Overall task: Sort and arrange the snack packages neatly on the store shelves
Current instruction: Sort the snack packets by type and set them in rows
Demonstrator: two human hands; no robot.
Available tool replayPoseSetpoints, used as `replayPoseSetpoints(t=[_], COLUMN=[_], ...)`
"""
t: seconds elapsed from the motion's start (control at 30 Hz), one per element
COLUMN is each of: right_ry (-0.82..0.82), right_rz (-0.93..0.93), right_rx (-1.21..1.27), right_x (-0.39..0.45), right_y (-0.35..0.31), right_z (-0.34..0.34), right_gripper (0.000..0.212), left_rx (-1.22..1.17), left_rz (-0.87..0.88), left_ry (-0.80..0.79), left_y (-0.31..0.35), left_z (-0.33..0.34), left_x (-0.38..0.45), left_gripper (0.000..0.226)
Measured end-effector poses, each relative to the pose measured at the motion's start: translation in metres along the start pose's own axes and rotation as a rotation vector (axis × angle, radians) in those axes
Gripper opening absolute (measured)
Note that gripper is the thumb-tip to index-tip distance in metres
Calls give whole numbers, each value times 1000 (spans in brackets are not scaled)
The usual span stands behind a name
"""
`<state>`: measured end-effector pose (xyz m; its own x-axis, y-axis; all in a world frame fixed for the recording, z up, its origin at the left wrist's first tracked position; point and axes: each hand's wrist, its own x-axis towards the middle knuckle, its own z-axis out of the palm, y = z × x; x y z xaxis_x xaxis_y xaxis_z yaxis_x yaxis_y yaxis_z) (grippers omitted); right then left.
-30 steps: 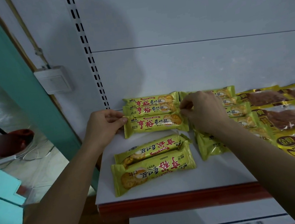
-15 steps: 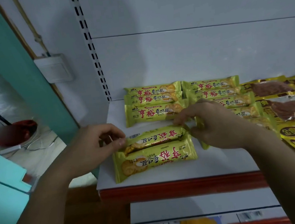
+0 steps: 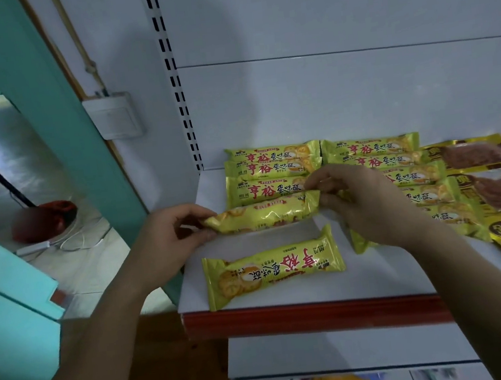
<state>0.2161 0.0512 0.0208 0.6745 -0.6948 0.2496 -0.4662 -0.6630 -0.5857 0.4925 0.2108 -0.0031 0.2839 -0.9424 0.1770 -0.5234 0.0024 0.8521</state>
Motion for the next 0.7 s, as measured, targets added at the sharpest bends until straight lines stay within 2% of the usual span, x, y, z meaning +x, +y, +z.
replayPoseSetpoints(t=[0.13,0.23,0.37,0.53,0.6,0.63,0.7], right_ry=[203,257,238,103,70,78,141], right_rz=[11,44,28,-107,-108,-100,-77], right_rx=[134,282,250,69,34,67,296], right_x=[3,4,1,8,15,19,22], right_y=[-4,-6,-12,-46,-58,-62,-66], right_z=[2,-1,-7,-14,-14,-15,-19], right_gripper=[29,28,26,38,45,49,51], left_rx=[-123,-147,-224,-221,-283,-370,-557], left_rz=[53,107,104,164,184,175,124], left_ry=[181,207,242,202,205,221,200], left_y=[13,24,37,64,79,83,85], left_z=[6,7,10,18,24,26,27], left_x=[8,12,18,35,39,41,41], left_gripper=[20,16,21,17,15,16,27])
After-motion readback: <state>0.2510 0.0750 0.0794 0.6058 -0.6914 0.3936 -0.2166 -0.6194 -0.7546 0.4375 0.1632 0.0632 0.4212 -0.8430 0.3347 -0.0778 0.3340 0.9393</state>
